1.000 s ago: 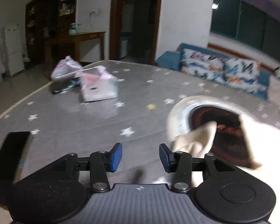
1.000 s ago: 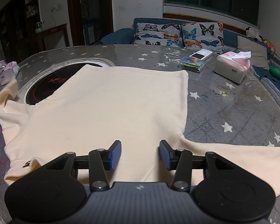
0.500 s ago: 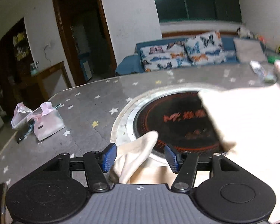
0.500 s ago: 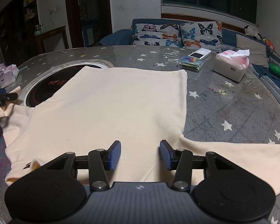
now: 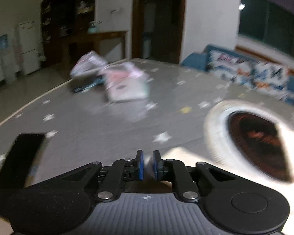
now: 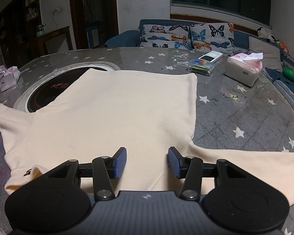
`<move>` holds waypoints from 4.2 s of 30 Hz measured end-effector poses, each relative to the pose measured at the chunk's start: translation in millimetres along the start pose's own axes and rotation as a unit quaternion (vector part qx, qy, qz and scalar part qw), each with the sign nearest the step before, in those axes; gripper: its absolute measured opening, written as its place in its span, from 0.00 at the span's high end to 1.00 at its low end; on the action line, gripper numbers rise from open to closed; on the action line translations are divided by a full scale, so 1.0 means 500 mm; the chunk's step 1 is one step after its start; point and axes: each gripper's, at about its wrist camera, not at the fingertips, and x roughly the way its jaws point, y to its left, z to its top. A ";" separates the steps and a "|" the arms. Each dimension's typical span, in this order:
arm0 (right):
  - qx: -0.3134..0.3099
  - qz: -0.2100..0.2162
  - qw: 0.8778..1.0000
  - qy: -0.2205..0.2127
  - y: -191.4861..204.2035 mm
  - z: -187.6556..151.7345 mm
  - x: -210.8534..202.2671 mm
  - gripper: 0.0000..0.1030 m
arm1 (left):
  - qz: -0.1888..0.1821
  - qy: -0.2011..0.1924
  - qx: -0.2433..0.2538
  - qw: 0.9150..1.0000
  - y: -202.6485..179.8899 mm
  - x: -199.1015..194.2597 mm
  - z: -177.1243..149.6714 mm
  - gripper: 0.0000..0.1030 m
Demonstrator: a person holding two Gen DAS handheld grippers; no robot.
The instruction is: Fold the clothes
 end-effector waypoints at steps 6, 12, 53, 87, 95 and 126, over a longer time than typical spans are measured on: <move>-0.001 0.000 1.000 0.001 0.001 0.001 0.001 0.52 | -0.038 -0.002 0.021 0.999 -0.007 -0.024 0.007 0.43; 0.000 -0.001 1.000 0.001 0.002 0.001 0.001 0.51 | -0.078 0.006 0.101 0.992 -0.083 0.004 0.001 0.51; 0.002 0.015 1.000 -0.004 0.014 -0.006 -0.012 0.50 | -0.306 0.060 0.125 0.942 -0.379 -0.024 -0.057 0.85; -0.130 0.063 0.989 0.001 0.108 -0.054 -0.106 0.50 | -0.435 -0.021 0.373 0.819 -0.423 -0.217 -0.211 0.84; -0.130 0.074 0.989 0.001 0.124 -0.055 -0.092 0.52 | -0.437 -0.031 0.380 0.815 -0.414 -0.219 -0.221 0.84; 0.014 0.017 1.000 -0.010 -0.060 -0.099 -0.147 0.55 | -0.481 -0.020 0.396 0.782 -0.484 -0.250 -0.231 0.78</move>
